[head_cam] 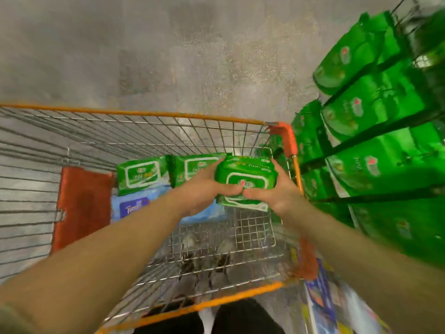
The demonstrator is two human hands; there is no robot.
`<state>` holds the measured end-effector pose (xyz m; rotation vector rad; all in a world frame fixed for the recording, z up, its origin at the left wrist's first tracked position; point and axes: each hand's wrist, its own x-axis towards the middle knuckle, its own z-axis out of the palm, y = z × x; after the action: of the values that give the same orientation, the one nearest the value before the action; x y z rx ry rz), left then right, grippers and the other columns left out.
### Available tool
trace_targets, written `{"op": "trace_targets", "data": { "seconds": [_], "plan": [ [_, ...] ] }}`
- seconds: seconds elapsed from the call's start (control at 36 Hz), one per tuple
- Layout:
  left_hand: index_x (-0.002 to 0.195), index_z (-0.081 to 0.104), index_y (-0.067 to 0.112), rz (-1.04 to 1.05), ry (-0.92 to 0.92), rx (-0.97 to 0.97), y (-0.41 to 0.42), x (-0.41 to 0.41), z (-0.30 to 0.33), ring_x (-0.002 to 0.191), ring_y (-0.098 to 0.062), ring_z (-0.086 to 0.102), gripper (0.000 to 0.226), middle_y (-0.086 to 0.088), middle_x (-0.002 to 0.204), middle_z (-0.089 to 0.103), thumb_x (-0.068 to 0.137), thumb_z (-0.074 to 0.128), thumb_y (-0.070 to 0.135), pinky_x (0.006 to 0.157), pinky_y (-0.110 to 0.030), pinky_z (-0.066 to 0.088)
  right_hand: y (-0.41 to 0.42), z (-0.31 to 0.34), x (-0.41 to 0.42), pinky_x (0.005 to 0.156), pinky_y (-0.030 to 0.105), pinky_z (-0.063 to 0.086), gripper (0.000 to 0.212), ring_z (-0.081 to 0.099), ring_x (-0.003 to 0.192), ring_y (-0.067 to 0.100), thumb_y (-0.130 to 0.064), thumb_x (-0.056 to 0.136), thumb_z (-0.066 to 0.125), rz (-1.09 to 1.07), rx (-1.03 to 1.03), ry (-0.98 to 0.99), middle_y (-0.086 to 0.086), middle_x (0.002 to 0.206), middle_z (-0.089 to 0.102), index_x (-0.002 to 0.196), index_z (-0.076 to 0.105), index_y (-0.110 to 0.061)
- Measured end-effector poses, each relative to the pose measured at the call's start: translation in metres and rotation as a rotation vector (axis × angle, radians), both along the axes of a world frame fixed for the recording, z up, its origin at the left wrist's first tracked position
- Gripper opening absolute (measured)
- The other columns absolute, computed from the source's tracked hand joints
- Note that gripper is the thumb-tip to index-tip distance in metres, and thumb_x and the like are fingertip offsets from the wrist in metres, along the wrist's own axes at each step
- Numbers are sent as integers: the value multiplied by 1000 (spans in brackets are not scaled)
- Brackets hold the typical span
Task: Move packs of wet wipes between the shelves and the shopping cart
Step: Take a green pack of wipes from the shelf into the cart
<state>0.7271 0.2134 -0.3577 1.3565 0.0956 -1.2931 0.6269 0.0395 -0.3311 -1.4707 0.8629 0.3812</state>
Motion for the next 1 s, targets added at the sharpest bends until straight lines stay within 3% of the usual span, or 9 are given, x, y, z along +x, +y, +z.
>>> {"op": "trace_targets", "data": {
  "seconds": [0.17, 0.31, 0.36, 0.5, 0.56, 0.67, 0.78, 0.92, 1.0],
  "plan": [
    [148, 44, 5, 32, 69, -26, -23, 14, -52, 125, -28, 65, 85, -14, 132, 69, 73, 85, 1, 109, -39, 49, -6, -47, 26, 90, 33, 52, 97, 65, 101, 13, -1, 64, 87, -137, -32, 87, -5, 115, 69, 147, 43, -27],
    [142, 50, 1, 86, 86, 10, -45, 25, -88, 122, -27, 67, 70, -14, 129, 71, 78, 79, 3, 109, -39, 49, -11, -78, 47, 65, 26, 46, 66, 65, 89, 13, 1, 71, 74, -263, -45, 130, -7, 102, 68, 128, 54, -24],
    [143, 48, 1, 149, 118, 35, -52, 26, -100, 120, -28, 68, 79, -14, 127, 72, 73, 83, 4, 111, -43, 48, -14, -90, 54, 70, 29, 47, 71, 64, 95, 14, -2, 68, 74, -297, -45, 144, -6, 107, 68, 132, 53, -24],
    [127, 58, 7, 191, 94, 68, -67, 23, -120, 113, -24, 70, 43, -9, 116, 76, 88, 71, -4, 105, -40, 51, -11, -107, 68, 96, 42, 50, 112, 61, 115, 24, -19, 39, 73, -376, -82, 154, 3, 130, 63, 147, 45, -23],
    [121, 59, 12, 180, 70, 93, -71, 22, -123, 111, -21, 70, 35, -6, 114, 76, 91, 69, -2, 104, -39, 51, -11, -110, 71, 97, 37, 45, 108, 54, 118, 21, -11, 55, 73, -407, -82, 159, 0, 135, 56, 155, 34, -24],
    [133, 56, 9, 180, 0, 140, -73, 21, -129, 117, -24, 68, 45, -8, 122, 73, 92, 71, 1, 110, -45, 49, -12, -116, 73, 84, 30, 38, 95, 52, 107, 15, 1, 71, 68, -406, -80, 149, -13, 103, 51, 155, 30, -21],
    [131, 58, 13, 145, -27, 170, -70, 22, -129, 116, -21, 69, 44, -5, 122, 74, 91, 74, 6, 109, -44, 50, -8, -116, 71, 95, 38, 43, 99, 52, 111, 19, -5, 67, 69, -377, -81, 161, -1, 123, 53, 156, 29, -19],
    [134, 59, 16, 86, -110, 314, -68, 19, -132, 111, -20, 70, 52, 0, 120, 74, 87, 80, 23, 107, -45, 51, -2, -119, 68, 107, 49, 41, 128, 52, 125, 28, -36, 29, 71, -367, -75, 206, 8, 143, 52, 151, 36, -22],
    [129, 59, 19, 14, -270, 465, -76, 14, -131, 110, -23, 67, 46, -1, 120, 71, 90, 78, 34, 103, -45, 53, -4, -121, 66, 96, 36, 37, 105, 47, 127, 25, -15, 61, 78, -346, -63, 217, 7, 149, 44, 155, 31, -24]
  ]
}}
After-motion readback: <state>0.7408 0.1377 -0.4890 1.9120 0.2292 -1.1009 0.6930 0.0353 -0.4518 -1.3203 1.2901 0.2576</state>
